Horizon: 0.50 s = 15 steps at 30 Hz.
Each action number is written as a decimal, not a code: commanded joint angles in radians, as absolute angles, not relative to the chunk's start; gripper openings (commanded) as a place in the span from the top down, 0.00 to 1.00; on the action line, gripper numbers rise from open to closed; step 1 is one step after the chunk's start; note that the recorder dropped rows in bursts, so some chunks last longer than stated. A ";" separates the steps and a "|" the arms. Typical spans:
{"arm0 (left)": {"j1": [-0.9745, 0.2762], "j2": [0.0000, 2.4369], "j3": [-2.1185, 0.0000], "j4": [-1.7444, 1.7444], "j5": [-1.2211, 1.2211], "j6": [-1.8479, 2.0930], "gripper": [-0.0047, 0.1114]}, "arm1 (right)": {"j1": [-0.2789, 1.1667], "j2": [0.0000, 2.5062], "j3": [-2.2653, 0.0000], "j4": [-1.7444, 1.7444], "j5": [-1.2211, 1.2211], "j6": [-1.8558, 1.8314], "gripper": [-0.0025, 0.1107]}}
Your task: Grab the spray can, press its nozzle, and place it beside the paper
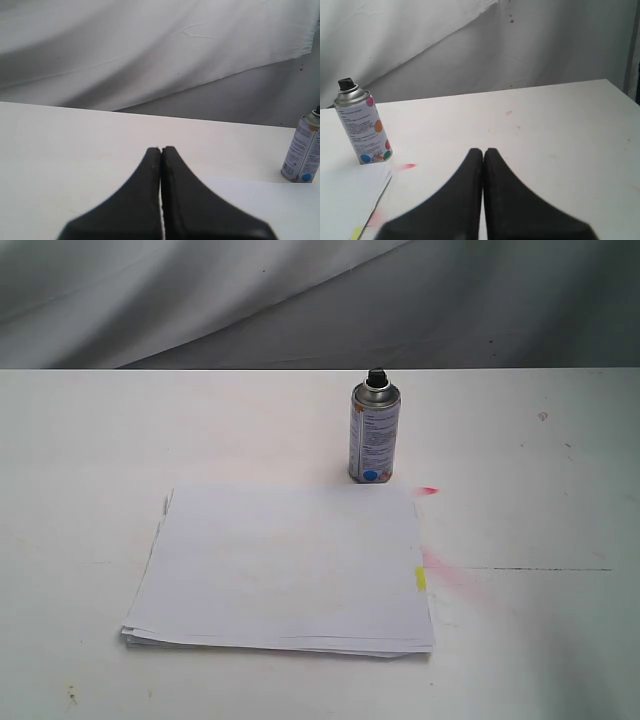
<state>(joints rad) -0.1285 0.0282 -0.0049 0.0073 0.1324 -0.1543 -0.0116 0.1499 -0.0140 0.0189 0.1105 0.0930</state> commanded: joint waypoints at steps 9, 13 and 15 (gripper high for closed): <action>-0.132 0.022 0.000 0.009 0.132 -0.156 0.96 | -0.020 0.430 -0.449 0.052 0.362 0.088 0.98; -0.132 0.022 0.000 0.009 0.132 -0.156 0.96 | -0.019 0.559 -0.553 0.044 0.356 0.088 0.98; -0.132 0.022 0.000 0.009 0.132 -0.156 0.96 | -0.019 0.629 -0.595 0.038 0.360 0.091 0.98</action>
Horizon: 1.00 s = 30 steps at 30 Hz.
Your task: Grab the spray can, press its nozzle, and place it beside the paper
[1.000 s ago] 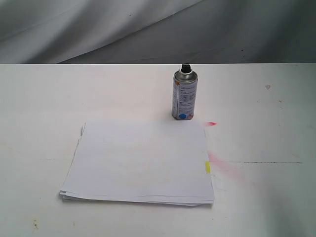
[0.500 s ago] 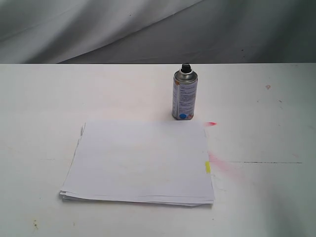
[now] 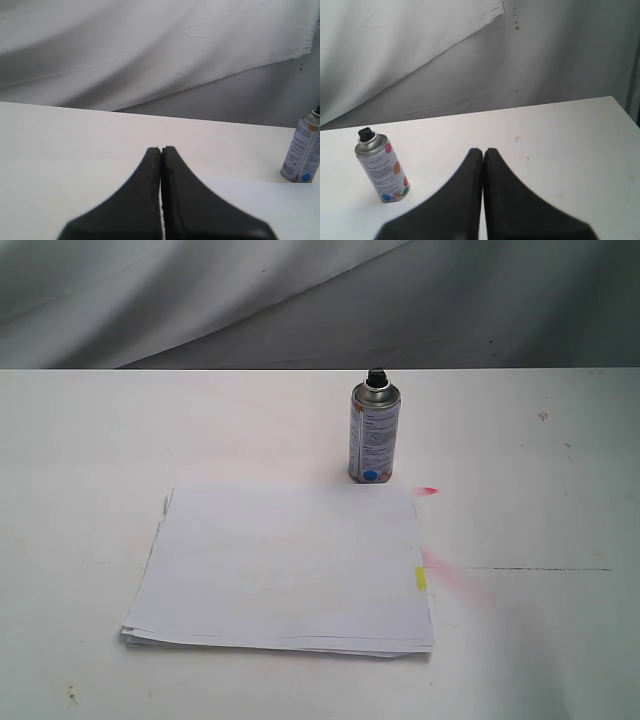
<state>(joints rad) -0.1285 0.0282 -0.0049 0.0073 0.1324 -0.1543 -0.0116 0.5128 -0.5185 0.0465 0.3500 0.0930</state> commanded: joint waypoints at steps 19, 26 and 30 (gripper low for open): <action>-0.132 0.022 0.000 0.009 0.132 -0.156 0.96 | 0.410 1.251 -0.831 0.041 0.152 -0.048 0.98; -0.132 0.022 0.000 0.009 0.132 -0.156 0.96 | 0.506 1.473 -0.809 0.045 -0.054 -0.047 0.98; -0.132 0.022 0.000 0.009 0.132 -0.156 0.96 | 0.552 1.566 -0.707 0.045 -0.308 0.008 0.98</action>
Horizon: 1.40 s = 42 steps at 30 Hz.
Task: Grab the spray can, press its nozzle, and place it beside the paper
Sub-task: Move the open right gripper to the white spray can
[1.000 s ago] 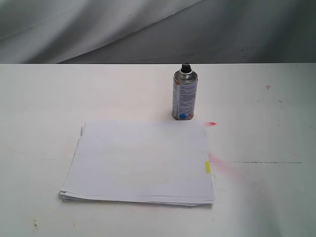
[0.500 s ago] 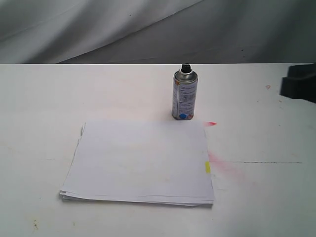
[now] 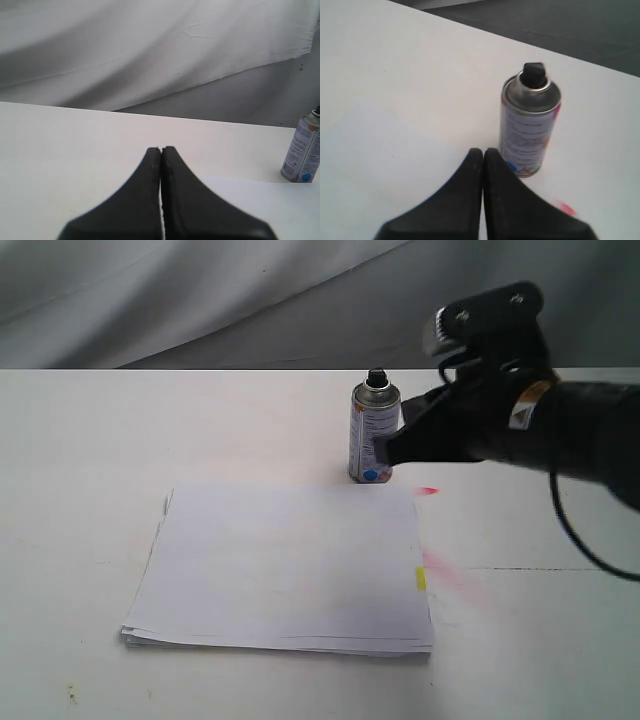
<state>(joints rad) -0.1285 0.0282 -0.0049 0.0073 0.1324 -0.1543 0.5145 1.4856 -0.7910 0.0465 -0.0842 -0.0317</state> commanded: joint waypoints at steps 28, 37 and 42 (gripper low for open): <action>-0.132 0.022 0.000 0.009 0.132 -0.156 0.96 | 0.568 2.031 -0.619 0.212 -1.081 0.024 0.93; -0.132 0.022 0.000 0.009 0.132 -0.156 0.96 | 0.568 2.031 -0.619 0.253 -1.018 0.026 0.36; -0.132 0.022 0.000 0.009 0.132 -0.156 0.96 | 0.568 2.031 -0.619 0.253 -1.017 0.026 0.26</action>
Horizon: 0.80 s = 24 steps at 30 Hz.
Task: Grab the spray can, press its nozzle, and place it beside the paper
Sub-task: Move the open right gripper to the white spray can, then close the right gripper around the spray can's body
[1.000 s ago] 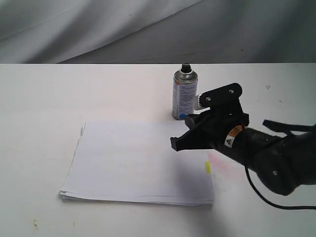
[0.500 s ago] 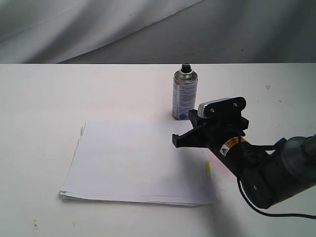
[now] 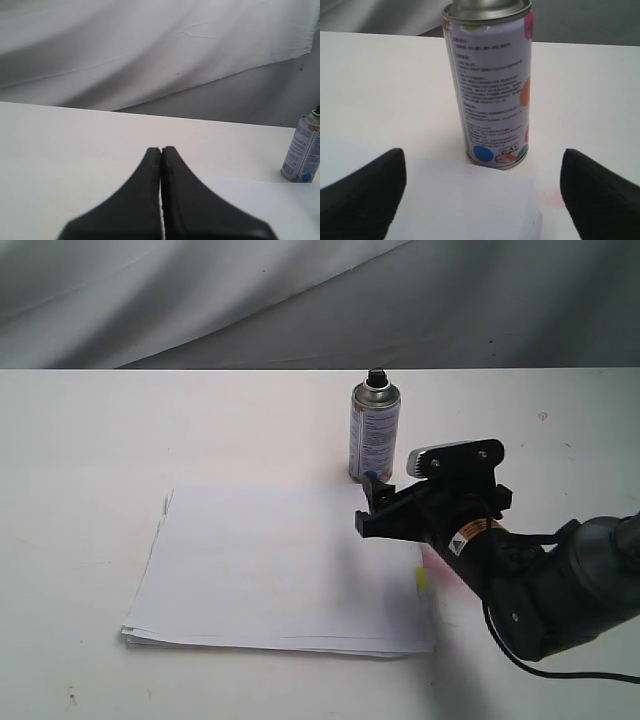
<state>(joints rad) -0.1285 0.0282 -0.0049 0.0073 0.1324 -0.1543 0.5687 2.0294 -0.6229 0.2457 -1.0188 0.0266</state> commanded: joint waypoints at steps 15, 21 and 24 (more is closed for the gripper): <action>-0.132 0.022 0.000 0.009 0.132 -0.156 0.96 | 0.566 2.047 -0.727 0.284 -0.937 0.000 0.26; -0.132 0.022 0.000 0.009 0.132 -0.156 0.96 | 0.566 2.141 -0.822 0.302 -0.937 -0.027 0.26; -0.132 0.022 0.000 0.009 0.132 -0.156 0.96 | 0.566 2.186 -0.870 0.320 -0.943 -0.036 0.26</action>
<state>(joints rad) -0.1285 0.0282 -0.0049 0.0073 0.1324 -0.1543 0.5687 2.1503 -0.8299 0.3033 -0.9412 -0.0163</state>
